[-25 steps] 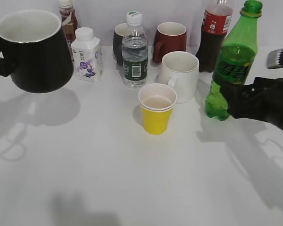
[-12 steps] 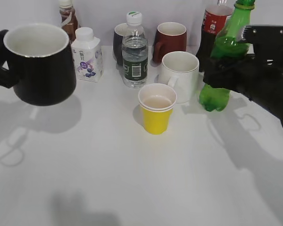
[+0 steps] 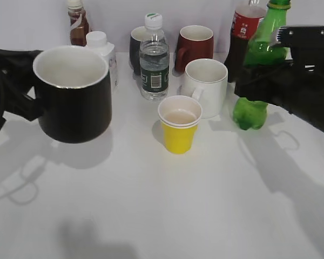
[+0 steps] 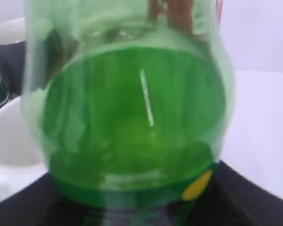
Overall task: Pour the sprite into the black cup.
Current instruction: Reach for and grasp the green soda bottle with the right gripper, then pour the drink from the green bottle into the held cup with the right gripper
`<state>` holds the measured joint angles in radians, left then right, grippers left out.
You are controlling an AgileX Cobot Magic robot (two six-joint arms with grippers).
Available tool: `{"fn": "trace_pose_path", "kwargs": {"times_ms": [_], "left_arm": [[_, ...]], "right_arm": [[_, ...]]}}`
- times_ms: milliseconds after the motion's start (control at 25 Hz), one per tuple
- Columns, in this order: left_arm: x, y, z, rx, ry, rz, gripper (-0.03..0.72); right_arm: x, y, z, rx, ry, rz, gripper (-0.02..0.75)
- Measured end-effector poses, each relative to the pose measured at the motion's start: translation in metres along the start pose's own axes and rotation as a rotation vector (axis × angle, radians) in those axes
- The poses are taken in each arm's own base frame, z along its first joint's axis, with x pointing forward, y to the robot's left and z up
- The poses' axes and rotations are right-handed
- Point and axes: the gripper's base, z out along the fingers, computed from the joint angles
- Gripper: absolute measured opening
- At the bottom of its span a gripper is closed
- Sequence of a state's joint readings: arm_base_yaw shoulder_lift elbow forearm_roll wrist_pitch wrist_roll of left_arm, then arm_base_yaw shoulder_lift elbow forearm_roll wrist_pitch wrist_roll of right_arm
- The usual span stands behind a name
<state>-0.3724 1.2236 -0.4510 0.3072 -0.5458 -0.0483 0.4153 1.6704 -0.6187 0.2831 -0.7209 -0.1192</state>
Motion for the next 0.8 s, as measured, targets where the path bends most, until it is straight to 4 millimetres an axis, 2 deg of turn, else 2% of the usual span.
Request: {"fn": "trace_pose_path", "kwargs": {"times_ms": [440,600,800], "left_arm": [[-0.003,-0.021,-0.007,0.078,0.065,0.025,0.043],[-0.007,-0.036,-0.006,0.143,0.082,0.044,0.043],[-0.019,-0.050,-0.003,0.202,0.088,0.067,0.043]], "right_arm": [[-0.051,0.008,-0.052,-0.146,0.009,-0.201,0.410],[-0.057,0.010,-0.071,-0.199,0.063,-0.343,0.410],[-0.058,0.010,-0.085,-0.230,0.111,-0.512,0.410]]}}
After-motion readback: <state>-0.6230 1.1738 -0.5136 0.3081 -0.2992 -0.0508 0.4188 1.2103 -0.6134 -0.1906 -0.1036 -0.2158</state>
